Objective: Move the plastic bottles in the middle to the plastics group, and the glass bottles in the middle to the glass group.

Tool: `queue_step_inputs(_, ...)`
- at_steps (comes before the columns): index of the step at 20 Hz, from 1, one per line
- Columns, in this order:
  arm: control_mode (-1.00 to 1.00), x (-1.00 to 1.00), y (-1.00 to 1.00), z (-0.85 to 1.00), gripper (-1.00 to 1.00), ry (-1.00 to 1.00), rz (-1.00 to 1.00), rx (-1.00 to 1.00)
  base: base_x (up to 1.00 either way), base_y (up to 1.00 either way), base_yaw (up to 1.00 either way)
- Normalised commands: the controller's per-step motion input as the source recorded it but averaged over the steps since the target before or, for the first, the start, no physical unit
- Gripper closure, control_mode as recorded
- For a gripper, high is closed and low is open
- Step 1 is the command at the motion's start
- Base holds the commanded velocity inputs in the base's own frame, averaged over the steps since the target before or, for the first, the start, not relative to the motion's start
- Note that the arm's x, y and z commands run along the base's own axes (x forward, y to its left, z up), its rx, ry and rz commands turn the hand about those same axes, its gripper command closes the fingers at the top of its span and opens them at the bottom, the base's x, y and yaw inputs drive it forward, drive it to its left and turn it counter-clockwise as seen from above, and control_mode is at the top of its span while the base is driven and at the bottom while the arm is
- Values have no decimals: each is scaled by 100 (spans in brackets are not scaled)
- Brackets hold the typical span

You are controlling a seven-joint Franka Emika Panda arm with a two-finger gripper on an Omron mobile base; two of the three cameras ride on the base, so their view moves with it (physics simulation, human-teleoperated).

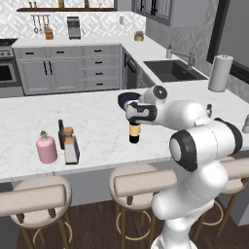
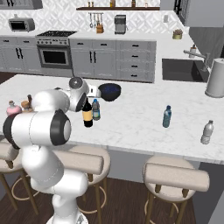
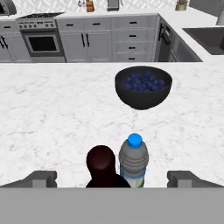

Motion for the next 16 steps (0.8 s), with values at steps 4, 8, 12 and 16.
queue_step_inputs(4,-100,13,9,-9,-100,0,0,0,0,0,0)
queue_step_inputs(8,-100,13,14,-2,-100,0,0,0,0,0,0)
queue_step_inputs(12,-100,12,5,-1,-100,0,0,0,0,0,0)
queue_step_inputs(16,-100,16,0,-3,-100,0,0,0,0,0,0)
